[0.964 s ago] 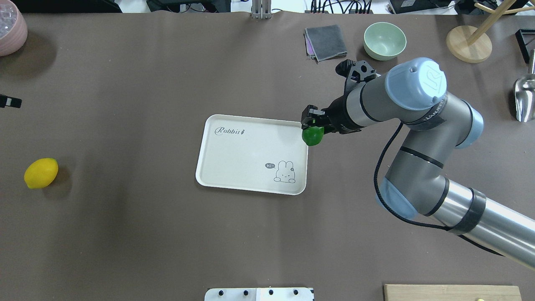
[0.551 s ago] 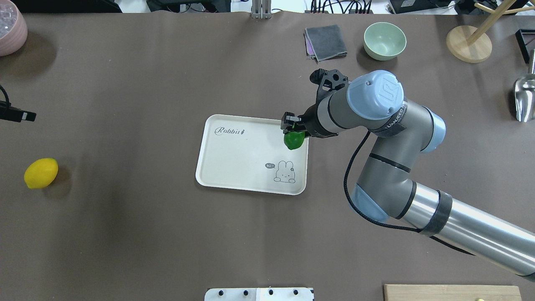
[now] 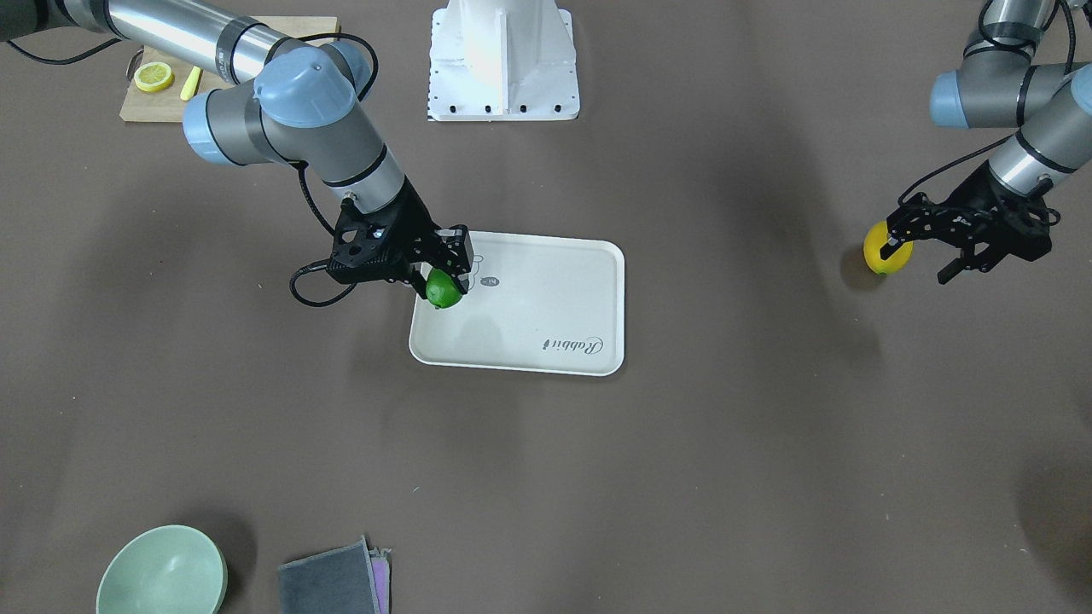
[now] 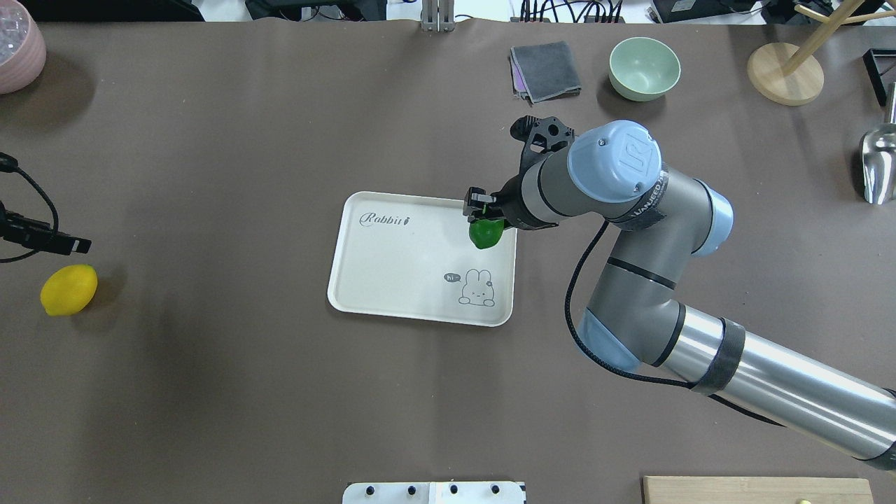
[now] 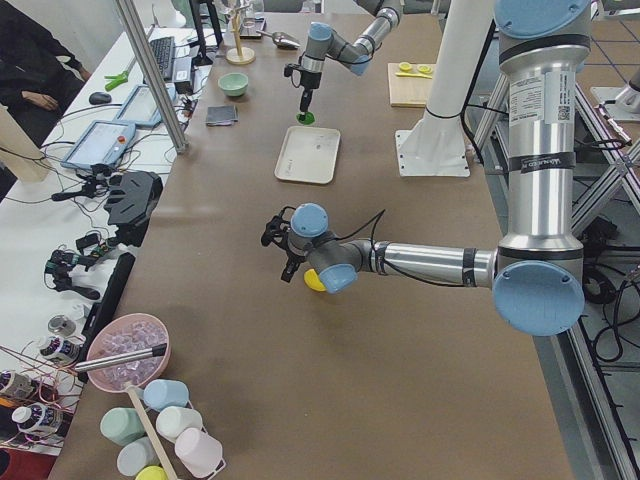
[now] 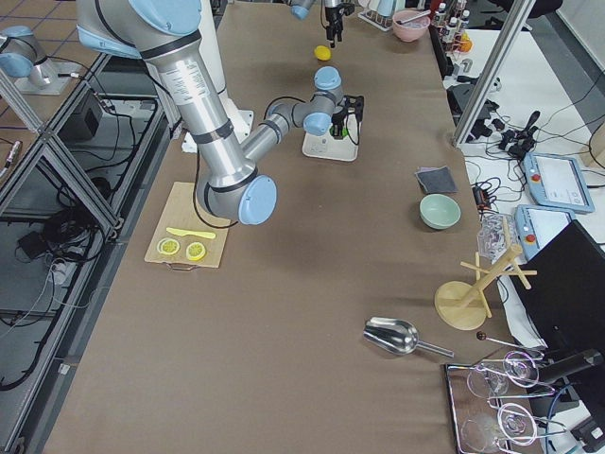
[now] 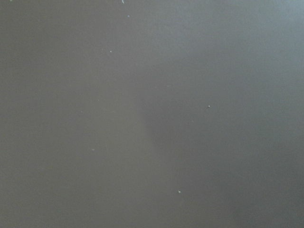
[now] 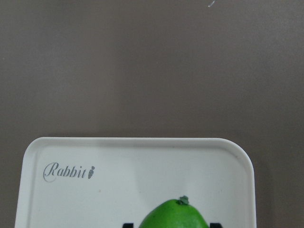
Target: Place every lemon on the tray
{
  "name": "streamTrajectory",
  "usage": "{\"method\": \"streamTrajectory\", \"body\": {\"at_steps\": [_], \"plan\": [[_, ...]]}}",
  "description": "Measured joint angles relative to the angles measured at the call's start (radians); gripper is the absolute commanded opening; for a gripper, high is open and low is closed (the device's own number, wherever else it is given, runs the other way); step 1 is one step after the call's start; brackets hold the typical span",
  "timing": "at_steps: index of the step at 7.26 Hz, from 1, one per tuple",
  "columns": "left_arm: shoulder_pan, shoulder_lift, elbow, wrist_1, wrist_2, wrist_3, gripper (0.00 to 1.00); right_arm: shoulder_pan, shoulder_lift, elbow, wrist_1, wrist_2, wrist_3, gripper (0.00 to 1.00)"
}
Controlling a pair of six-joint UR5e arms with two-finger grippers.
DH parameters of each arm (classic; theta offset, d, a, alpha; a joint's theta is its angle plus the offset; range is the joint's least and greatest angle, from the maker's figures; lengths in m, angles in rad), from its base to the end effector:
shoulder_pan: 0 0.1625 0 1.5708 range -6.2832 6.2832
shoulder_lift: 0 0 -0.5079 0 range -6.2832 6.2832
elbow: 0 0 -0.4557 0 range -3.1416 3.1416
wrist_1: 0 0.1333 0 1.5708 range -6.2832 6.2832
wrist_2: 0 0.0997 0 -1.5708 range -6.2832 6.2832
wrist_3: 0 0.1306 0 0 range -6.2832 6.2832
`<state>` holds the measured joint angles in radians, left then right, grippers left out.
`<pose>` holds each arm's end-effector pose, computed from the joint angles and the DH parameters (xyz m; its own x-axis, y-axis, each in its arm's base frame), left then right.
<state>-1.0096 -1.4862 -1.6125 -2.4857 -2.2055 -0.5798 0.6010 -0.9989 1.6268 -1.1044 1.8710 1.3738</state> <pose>0.2491 -0.5013 0.6794 0.5558 0.3817 -0.7385 -0.0453 0.9010 0.4315 -0.6065 -0.5306 0.2905 0.4343 0.0711 0.8980 -0.2431 0.9691 0.0409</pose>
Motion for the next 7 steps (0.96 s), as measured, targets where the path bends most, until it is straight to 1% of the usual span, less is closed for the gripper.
{"method": "streamTrajectory", "body": {"at_steps": [2, 4, 7], "plan": [[0.039, 0.023, -0.001, -0.010, 0.053, -0.010, 0.98, -0.012, 0.014, -0.016, 0.004, -0.015, 0.000, 0.00], [0.062, 0.058, -0.001, -0.033, 0.062, -0.015, 0.98, -0.020, 0.019, -0.018, 0.008, -0.018, 0.009, 0.00], [0.107, 0.102, 0.004, -0.106, 0.064, -0.054, 0.98, -0.024, 0.023, -0.019, 0.008, -0.018, 0.018, 0.00]]}}
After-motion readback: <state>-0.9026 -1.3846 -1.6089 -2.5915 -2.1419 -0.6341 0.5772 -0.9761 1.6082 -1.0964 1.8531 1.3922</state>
